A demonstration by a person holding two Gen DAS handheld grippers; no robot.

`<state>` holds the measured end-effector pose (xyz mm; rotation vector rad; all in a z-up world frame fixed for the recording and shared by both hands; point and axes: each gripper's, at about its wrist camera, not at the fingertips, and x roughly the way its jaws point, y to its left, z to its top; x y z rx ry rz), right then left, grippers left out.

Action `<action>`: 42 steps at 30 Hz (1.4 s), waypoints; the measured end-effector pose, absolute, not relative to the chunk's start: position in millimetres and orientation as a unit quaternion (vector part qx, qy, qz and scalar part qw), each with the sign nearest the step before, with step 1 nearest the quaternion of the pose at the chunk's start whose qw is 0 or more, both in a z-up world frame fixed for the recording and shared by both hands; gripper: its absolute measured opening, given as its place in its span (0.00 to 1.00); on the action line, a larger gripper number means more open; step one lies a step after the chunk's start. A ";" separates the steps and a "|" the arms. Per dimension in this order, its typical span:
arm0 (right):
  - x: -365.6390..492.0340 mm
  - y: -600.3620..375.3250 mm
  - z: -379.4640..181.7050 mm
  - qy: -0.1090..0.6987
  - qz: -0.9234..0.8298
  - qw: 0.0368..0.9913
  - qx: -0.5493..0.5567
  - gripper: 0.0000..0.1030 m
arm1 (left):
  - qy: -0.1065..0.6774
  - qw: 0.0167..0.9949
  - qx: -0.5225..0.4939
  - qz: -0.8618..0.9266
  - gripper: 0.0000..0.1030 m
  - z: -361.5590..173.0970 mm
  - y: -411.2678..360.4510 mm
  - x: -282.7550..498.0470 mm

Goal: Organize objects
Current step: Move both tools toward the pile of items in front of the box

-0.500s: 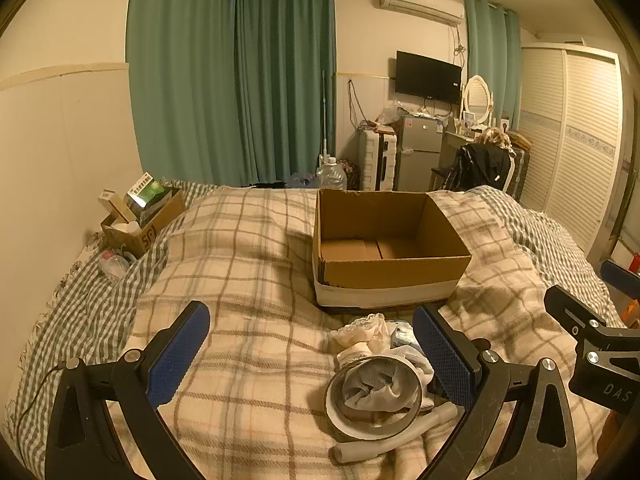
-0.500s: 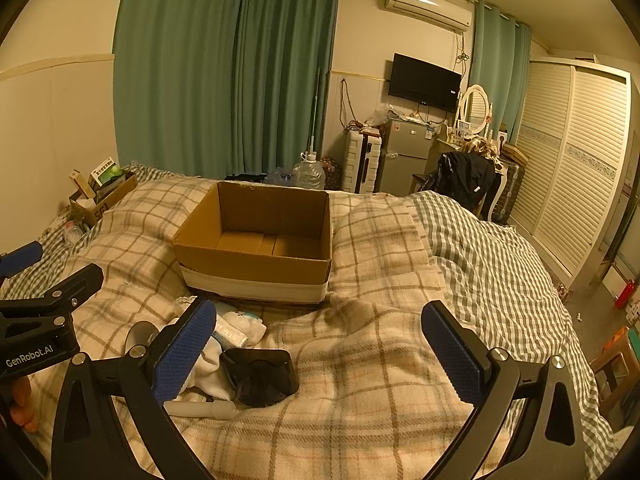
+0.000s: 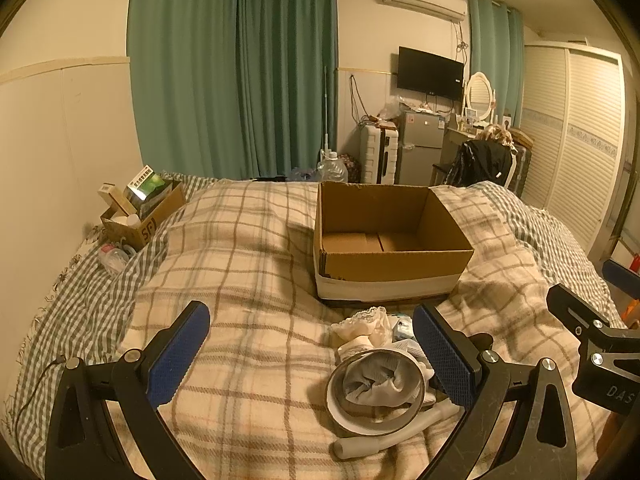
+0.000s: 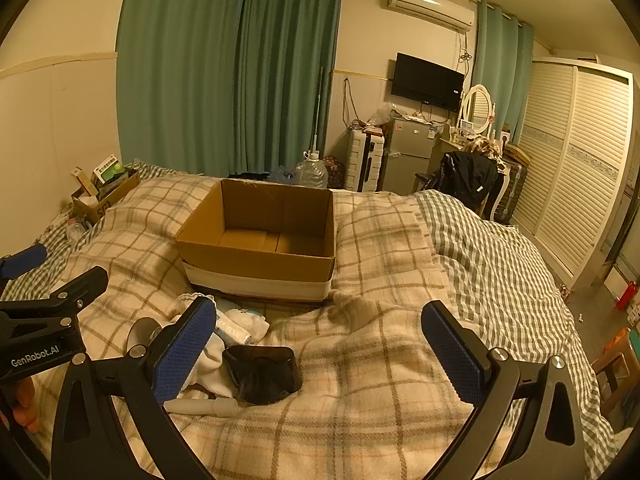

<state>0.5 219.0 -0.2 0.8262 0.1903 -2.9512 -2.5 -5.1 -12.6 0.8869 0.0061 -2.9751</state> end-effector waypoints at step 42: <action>-21.5 231.1 -31.6 0.056 -0.944 0.022 0.323 1.00 | -0.003 -0.043 0.405 -0.913 1.00 -77.0 26.3 -23.7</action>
